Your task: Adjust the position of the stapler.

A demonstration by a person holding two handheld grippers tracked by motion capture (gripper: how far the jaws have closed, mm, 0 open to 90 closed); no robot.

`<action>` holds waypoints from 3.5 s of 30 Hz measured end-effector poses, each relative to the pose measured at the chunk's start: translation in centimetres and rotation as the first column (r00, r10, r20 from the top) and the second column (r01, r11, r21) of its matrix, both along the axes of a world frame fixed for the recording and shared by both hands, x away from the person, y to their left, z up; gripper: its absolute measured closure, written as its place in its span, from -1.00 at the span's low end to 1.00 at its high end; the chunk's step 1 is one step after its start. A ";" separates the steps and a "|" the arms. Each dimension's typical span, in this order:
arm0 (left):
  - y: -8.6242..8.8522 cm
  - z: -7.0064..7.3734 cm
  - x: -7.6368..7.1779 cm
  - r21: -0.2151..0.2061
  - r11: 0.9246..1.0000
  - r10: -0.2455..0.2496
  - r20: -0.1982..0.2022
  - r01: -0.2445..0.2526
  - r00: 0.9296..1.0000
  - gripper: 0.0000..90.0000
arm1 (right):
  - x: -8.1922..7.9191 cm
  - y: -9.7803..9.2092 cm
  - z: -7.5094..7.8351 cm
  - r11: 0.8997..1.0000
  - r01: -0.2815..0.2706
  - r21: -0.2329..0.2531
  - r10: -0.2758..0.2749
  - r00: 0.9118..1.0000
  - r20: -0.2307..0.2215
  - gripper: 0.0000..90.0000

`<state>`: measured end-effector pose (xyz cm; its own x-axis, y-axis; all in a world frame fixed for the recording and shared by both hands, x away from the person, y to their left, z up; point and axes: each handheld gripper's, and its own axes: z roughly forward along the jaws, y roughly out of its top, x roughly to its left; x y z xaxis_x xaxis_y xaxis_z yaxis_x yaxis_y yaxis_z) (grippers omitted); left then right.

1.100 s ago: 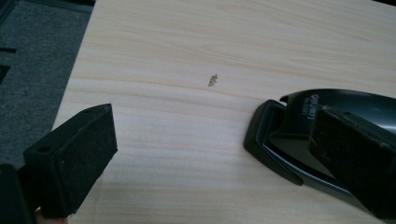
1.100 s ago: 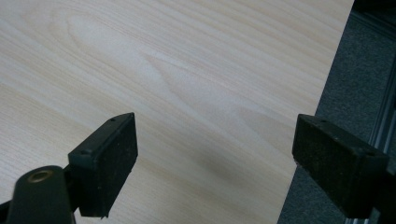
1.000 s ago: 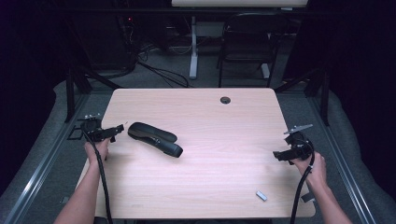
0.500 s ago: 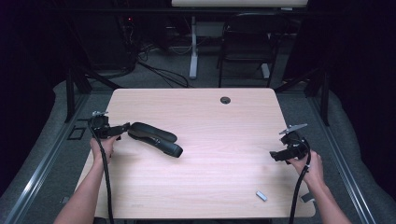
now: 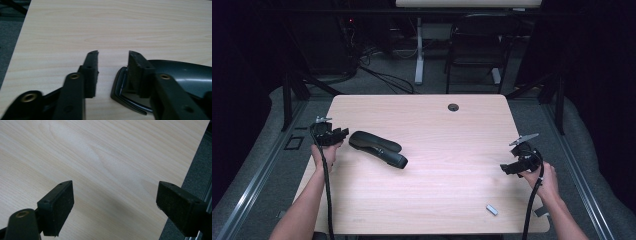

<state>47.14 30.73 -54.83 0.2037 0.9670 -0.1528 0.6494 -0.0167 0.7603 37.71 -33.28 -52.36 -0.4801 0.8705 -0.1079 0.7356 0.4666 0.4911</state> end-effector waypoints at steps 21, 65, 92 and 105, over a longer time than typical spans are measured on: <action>-0.4 -1.4 1.1 0.023 0.994 -0.109 -0.052 0.111 0.993 1.00 | 0.0 0.3 -0.1 0.999 -0.025 -0.024 0.024 1.000 -0.018 -0.68; -2.3 -1.6 1.0 0.123 0.947 -0.283 -0.127 0.298 0.951 1.00 | 0.1 0.9 -0.5 0.998 -0.058 -0.029 0.056 0.997 -0.050 -0.68; -5.2 -1.1 -0.2 0.116 0.864 -0.465 -0.184 0.489 0.866 1.00 | 0.3 0.9 -0.9 0.998 -0.058 -0.028 0.056 0.996 -0.072 -0.68; -6.9 -0.9 -1.0 0.120 0.822 -0.528 -0.209 0.557 0.823 1.00 | 0.2 0.9 -0.8 0.998 -0.057 -0.021 0.055 0.996 -0.070 -0.68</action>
